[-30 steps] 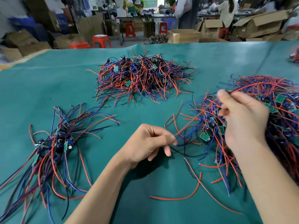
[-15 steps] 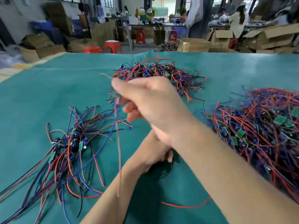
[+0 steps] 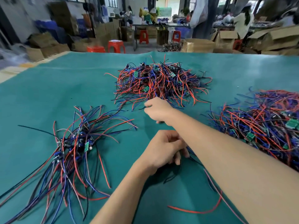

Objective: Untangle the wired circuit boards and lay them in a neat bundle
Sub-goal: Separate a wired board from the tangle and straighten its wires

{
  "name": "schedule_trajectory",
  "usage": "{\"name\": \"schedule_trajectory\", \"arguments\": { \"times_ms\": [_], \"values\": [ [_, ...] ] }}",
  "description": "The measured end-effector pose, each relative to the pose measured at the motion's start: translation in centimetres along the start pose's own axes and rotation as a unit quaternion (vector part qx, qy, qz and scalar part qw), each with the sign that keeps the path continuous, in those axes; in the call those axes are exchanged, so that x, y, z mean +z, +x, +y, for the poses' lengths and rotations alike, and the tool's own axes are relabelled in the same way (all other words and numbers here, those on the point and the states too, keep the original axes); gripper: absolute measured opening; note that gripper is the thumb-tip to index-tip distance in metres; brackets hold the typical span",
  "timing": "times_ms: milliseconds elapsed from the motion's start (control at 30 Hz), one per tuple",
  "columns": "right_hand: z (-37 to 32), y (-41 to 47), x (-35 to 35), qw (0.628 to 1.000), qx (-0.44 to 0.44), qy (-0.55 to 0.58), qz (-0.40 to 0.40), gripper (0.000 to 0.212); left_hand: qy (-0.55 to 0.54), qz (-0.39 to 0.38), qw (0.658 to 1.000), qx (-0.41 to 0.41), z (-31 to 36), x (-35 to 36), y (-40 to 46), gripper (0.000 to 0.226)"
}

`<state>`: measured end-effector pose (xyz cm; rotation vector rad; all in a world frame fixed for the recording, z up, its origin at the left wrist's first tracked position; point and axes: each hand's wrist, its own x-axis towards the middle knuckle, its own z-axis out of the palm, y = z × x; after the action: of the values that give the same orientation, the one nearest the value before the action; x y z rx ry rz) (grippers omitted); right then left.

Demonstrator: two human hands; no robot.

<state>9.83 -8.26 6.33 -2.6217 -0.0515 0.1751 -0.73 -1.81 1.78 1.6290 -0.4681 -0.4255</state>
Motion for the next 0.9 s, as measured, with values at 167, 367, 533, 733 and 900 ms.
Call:
{"name": "schedule_trajectory", "arguments": {
  "times_ms": [167, 367, 533, 733, 900],
  "values": [
    [2.0, 0.8, 0.2, 0.977, 0.069, 0.159, 0.123, 0.018, -0.030, 0.019, 0.999, -0.001, 0.1, 0.0, 0.0, 0.020],
    [4.6, -0.6, -1.8, 0.940, 0.036, 0.282, 0.191, 0.028, -0.127, 0.104, 0.986, -0.020, 0.2, 0.0, 0.5, 0.014],
    [6.2, -4.0, -2.5, 0.941, -0.009, 0.306, 0.146, 0.023, -0.259, 0.193, 0.945, -0.047, 0.3, -0.3, 1.0, 0.016],
    [7.7, -12.7, -2.3, 0.940, -0.076, 0.331, 0.028, 0.017, -0.326, 0.205, 0.922, -0.035, 0.3, -0.4, 1.1, 0.022],
    [7.8, -16.4, -0.4, 0.934, -0.089, 0.331, -0.101, 0.018, -0.278, 0.174, 0.944, -0.037, -0.1, -0.3, 1.0, 0.013]
  ]
}}
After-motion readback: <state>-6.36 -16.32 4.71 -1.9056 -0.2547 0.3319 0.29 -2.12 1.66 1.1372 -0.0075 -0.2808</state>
